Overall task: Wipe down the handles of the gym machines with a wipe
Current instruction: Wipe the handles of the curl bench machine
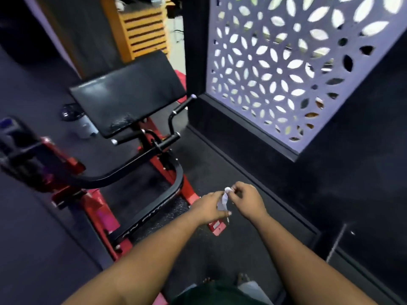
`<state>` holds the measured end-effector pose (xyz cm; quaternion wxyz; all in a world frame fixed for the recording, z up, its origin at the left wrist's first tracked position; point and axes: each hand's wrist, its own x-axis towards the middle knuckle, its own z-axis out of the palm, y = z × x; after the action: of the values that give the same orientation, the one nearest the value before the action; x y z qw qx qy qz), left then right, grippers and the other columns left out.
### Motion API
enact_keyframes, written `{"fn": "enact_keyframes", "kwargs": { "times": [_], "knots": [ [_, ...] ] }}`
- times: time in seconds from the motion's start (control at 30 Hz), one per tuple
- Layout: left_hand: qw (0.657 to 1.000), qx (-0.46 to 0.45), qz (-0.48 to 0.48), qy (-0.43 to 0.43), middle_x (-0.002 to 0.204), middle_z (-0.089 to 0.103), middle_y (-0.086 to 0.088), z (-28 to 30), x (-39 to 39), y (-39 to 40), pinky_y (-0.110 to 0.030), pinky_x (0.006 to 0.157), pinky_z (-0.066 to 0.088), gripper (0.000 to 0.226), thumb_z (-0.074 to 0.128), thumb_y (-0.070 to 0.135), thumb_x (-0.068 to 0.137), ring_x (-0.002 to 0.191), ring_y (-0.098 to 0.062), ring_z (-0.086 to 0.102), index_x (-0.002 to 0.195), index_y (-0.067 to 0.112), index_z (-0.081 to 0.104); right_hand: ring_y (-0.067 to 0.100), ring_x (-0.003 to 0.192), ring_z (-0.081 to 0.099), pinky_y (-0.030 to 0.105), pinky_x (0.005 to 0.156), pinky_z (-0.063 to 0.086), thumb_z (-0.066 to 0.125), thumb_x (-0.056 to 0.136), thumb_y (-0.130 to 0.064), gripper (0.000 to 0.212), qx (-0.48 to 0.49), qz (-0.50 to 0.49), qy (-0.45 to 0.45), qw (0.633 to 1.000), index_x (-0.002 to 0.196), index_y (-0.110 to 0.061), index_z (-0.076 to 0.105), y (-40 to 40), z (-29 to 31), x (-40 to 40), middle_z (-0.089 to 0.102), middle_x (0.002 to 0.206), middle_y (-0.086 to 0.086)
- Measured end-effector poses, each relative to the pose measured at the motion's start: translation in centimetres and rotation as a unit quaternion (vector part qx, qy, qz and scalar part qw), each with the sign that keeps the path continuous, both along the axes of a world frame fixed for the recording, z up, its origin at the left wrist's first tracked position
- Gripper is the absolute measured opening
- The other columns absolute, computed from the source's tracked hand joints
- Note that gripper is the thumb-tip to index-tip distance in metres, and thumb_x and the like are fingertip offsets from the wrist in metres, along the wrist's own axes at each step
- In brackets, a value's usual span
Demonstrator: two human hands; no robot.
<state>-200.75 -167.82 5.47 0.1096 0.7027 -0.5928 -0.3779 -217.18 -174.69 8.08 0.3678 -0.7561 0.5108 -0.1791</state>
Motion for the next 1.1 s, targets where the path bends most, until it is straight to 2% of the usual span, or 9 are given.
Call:
{"fn": "enact_keyframes", "kwargs": {
  "times": [0.17, 0.27, 0.43, 0.53, 0.6, 0.67, 0.77, 0.97, 1.1],
  "knots": [
    [0.992, -0.038, 0.117, -0.001, 0.117, 0.067, 0.009, 1.4, 3.3, -3.0, -0.043, 0.091, 0.052, 0.052, 0.059, 0.06, 0.076, 0.109, -0.015, 0.061, 0.122, 0.035, 0.063, 0.009, 0.064, 0.058, 0.033, 0.064, 0.047, 0.069, 0.092, -0.034, 0.029, 0.07, 0.083, -0.115, 0.987, 0.069, -0.019, 0.061, -5.4, 1.1, 3.9, 0.066, 0.068, -0.004],
    [0.979, -0.056, 0.193, 0.021, 0.089, 0.068, 0.005, 2.3, 4.6, -5.2, -0.046, 0.08, 0.054, 0.02, 0.059, 0.041, 0.089, 0.084, -0.017, 0.065, 0.093, 0.023, 0.069, 0.011, 0.065, 0.052, 0.036, 0.067, 0.043, 0.069, 0.094, -0.032, 0.034, 0.127, 0.127, -0.185, 0.966, 0.068, -0.011, 0.059, -9.2, 2.0, 5.3, 0.059, 0.066, -0.002],
    [0.924, -0.105, 0.326, 0.169, 0.079, 0.065, 0.002, 3.2, 5.6, -8.5, -0.032, 0.069, 0.046, 0.024, 0.064, 0.026, 0.1, 0.068, -0.006, 0.057, 0.091, 0.005, 0.069, 0.011, 0.076, 0.056, 0.03, 0.074, 0.046, 0.066, 0.097, -0.035, 0.033, 0.2, 0.079, -0.266, 0.94, 0.083, -0.006, 0.06, -15.6, 2.8, 6.6, 0.061, 0.079, -0.002],
    [0.863, -0.117, 0.42, 0.255, 0.086, 0.068, -0.003, 4.3, 6.1, -10.1, -0.03, 0.07, 0.047, 0.024, 0.062, 0.022, 0.104, 0.077, -0.014, 0.061, 0.101, -0.001, 0.067, 0.012, 0.094, 0.063, 0.029, 0.077, 0.05, 0.066, 0.089, -0.058, 0.037, 0.282, 0.112, -0.236, 0.923, 0.106, -0.026, 0.061, -18.0, 1.9, 7.9, 0.067, 0.104, -0.006],
    [0.833, -0.12, 0.452, 0.295, 0.089, 0.071, -0.007, 4.7, 6.7, -10.9, -0.032, 0.072, 0.049, 0.023, 0.063, 0.025, 0.104, 0.08, -0.018, 0.064, 0.101, 0.003, 0.067, 0.012, 0.089, 0.064, 0.029, 0.074, 0.051, 0.068, 0.09, -0.054, 0.046, 0.352, 0.158, -0.184, 0.904, 0.123, -0.024, 0.056, -18.6, 1.2, 9.0, 0.069, 0.108, -0.003],
    [0.829, -0.113, 0.464, 0.291, 0.092, 0.075, -0.008, 4.9, 7.7, -11.4, -0.031, 0.072, 0.051, 0.022, 0.065, 0.027, 0.102, 0.08, -0.017, 0.067, 0.101, 0.006, 0.069, 0.016, 0.084, 0.065, 0.032, 0.07, 0.051, 0.063, 0.096, -0.043, 0.044, 0.42, 0.202, -0.158, 0.871, 0.132, -0.019, 0.056, -18.5, 1.4, 10.3, 0.072, 0.109, 0.005],
    [0.857, -0.118, 0.448, 0.226, 0.084, 0.072, -0.001, 4.6, 9.6, -12.0, -0.022, 0.064, 0.049, 0.016, 0.069, 0.021, 0.099, 0.074, -0.009, 0.064, 0.096, 0.005, 0.071, 0.021, 0.102, 0.072, 0.033, 0.083, 0.056, 0.036, 0.106, -0.052, 0.045, 0.464, 0.214, -0.181, 0.84, 0.121, -0.022, 0.067, -18.5, 2.7, 12.4, 0.075, 0.113, 0.006],
    [0.833, -0.132, 0.483, 0.234, 0.084, 0.074, -0.005, 3.0, 14.8, -13.4, -0.02, 0.06, 0.05, 0.014, 0.072, 0.021, 0.096, 0.071, -0.009, 0.065, 0.095, 0.007, 0.072, 0.033, 0.102, 0.072, 0.046, 0.089, 0.059, 0.065, 0.097, -0.017, 0.019, 0.375, 0.239, -0.101, 0.89, 0.11, -0.004, 0.069, -21.0, 2.4, 17.6, 0.076, 0.108, 0.015],
    [0.779, -0.112, 0.514, 0.341, 0.091, 0.077, -0.01, 2.9, 19.1, -14.3, -0.033, 0.072, 0.054, 0.01, 0.075, 0.02, 0.095, 0.077, -0.02, 0.069, 0.099, 0.011, 0.073, 0.019, 0.086, 0.074, 0.029, 0.069, 0.057, 0.06, 0.099, -0.009, 0.013, 0.364, 0.176, -0.116, 0.907, 0.104, -0.007, 0.071, -22.2, 2.7, 20.4, 0.077, 0.098, 0.009]
  ]
}}
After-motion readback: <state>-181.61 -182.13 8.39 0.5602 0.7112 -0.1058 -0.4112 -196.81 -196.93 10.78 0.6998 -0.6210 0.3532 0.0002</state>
